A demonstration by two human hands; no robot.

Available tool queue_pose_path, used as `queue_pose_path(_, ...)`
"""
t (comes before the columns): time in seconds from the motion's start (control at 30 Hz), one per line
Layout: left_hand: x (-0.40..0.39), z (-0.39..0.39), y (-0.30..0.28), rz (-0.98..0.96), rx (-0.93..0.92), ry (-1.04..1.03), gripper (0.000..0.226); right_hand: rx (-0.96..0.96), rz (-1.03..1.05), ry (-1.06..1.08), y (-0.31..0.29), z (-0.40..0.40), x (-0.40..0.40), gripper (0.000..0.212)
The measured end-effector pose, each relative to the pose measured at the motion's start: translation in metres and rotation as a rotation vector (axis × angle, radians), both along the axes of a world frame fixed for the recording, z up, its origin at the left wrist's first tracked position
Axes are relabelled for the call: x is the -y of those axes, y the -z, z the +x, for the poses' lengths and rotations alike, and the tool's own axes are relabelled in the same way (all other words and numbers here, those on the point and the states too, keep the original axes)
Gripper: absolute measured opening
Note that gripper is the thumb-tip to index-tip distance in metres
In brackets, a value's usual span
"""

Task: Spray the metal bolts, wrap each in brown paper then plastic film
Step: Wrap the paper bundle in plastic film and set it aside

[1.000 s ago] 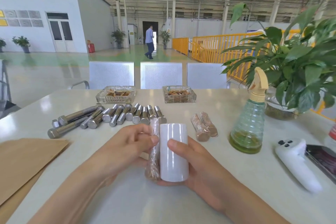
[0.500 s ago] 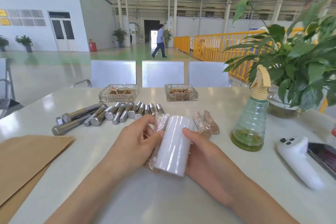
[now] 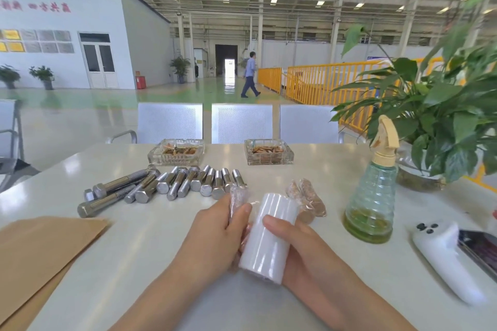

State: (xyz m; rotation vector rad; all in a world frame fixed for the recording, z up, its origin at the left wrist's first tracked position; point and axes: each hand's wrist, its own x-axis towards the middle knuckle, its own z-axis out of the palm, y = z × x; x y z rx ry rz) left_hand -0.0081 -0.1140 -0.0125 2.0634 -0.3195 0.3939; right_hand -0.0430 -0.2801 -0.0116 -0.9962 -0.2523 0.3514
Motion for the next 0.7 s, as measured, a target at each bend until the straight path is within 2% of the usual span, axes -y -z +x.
queue_pose_path(0.1,-0.001,0.002,0.0,0.129,0.074,-0.044,0.024,0.028,-0.06,0.008,0.003,-0.003,0.0,0.055)
queue_pose_path(0.27,-0.001,0.004,0.002,0.242,0.093,-0.121,0.03,0.042,-0.062,0.0,0.002,-0.002,0.004,0.052)
queue_pose_path(0.37,-0.005,0.003,0.001,0.11,0.045,-0.103,0.041,0.017,0.007,-0.033,0.006,0.004,0.006,0.052)
queue_pose_path(0.47,-0.006,0.001,0.0,-0.085,-0.042,-0.015,0.035,-0.006,0.103,-0.087,0.007,0.01,0.004,0.054)
queue_pose_path(0.53,-0.006,0.004,-0.001,-0.154,-0.036,-0.038,0.03,-0.009,0.152,-0.104,0.006,0.011,0.002,0.06)
queue_pose_path(0.63,-0.009,0.005,0.001,-0.061,0.067,-0.099,0.024,0.045,0.083,-0.087,0.007,0.009,-0.001,0.059)
queue_pose_path(0.7,-0.011,0.006,0.003,-0.013,0.025,-0.054,0.023,0.082,-0.009,-0.036,0.011,0.008,0.001,0.056)
